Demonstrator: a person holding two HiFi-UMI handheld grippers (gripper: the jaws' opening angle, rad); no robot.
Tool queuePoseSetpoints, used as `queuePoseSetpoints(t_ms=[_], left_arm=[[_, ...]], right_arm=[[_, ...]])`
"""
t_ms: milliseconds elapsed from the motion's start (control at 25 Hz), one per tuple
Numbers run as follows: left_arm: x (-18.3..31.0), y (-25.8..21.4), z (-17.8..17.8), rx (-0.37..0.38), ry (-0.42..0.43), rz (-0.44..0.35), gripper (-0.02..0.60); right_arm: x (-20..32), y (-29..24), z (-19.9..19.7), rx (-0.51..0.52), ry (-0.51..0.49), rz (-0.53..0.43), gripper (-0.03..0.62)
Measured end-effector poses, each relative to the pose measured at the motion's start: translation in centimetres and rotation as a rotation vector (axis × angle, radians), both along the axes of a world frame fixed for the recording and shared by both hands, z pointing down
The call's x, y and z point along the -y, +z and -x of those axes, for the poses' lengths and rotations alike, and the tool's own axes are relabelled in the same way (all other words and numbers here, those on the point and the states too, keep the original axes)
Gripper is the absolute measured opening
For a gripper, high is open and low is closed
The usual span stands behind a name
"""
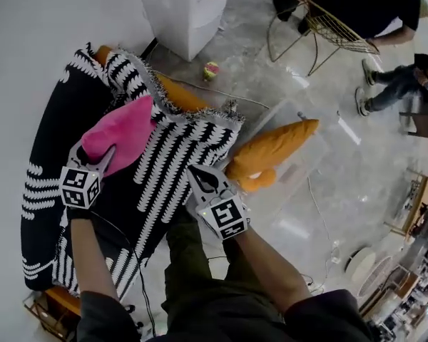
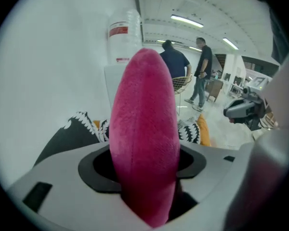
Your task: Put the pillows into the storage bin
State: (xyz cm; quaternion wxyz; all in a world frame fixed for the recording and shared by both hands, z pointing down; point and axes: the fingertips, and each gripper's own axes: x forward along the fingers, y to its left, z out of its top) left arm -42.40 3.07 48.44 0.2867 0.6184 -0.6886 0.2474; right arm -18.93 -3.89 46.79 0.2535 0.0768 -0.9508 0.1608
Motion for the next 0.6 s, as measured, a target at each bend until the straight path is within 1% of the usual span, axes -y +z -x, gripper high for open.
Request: queuePoseSetpoints(t_ms=[80, 160, 320, 400, 480, 520, 600], left_arm=[[2.6, -2.3, -2.8, 0.043, 0.064, -0.015, 0.288], [5.5, -4.3, -6.3, 0.108, 0.139, -0.010, 0.290], [11.3, -7.6, -12.9, 0.285, 0.324, 0.053, 0.291], [13.3, -9.3, -16.1, 0.349, 0.401, 0.065, 0.291], [14.8, -11.0, -19.6, 0.376, 0.452, 0.056, 0.291], [15.7, -11.7, -21.4, 0.375, 0.477, 0.044, 0.293], [18.0, -13.1, -25.3, 0.343, 0.528, 0.004, 0.295]], right_arm=[[1.1, -1.0, -2.9, 0.019, 0.051, -0.009, 0.000], [2.7, -1.9, -6.5, 0.030, 0.103, -0.016, 0.000], [6.2, -3.3, -13.8, 0.056, 0.242, -0.022, 0.000], [7.5, -3.7, -17.5, 0.062, 0.312, -0.018, 0.000], [8.6, -3.9, -21.3, 0.068, 0.372, -0.012, 0.000], [9.0, -4.0, -23.1, 0.073, 0.401, -0.009, 0.000], [10.0, -4.2, -26.2, 0.082, 0.460, -0.005, 0.000]])
